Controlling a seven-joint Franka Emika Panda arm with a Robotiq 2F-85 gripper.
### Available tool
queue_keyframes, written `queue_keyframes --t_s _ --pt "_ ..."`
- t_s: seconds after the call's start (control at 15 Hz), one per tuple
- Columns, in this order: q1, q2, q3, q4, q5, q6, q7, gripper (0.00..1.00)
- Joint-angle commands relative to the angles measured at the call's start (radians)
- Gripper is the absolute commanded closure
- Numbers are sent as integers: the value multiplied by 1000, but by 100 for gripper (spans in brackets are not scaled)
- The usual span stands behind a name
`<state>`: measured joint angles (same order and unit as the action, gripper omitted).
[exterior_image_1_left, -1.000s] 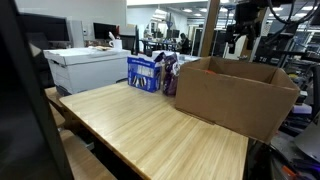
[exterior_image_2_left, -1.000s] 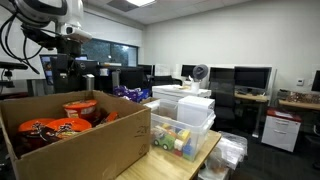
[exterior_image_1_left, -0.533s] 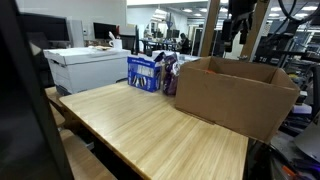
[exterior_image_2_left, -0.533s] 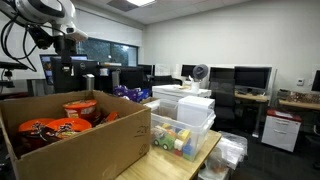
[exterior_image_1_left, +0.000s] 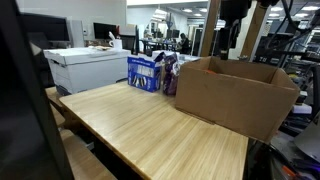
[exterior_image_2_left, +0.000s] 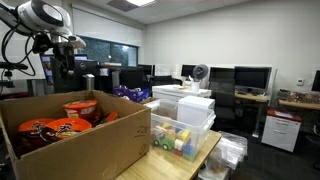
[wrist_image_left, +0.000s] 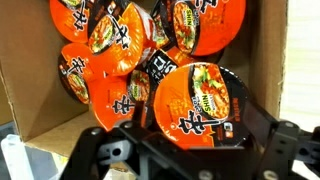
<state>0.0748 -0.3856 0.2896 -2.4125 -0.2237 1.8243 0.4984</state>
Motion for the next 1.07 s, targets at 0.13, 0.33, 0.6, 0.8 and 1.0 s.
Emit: queue_keyframes --t_s 0.13,0.33,0.6,0.8,1.0 --pt "36 54 -28 -26 -27 174 -114 0" --pt "43 70 -37 -41 -15 264 -140 0" --pt "50 107 -41 -37 0 294 -159 0" --pt "68 116 -37 -12 -3 250 -216 0" --pt "78 74 -34 -14 -13 216 -234 0"
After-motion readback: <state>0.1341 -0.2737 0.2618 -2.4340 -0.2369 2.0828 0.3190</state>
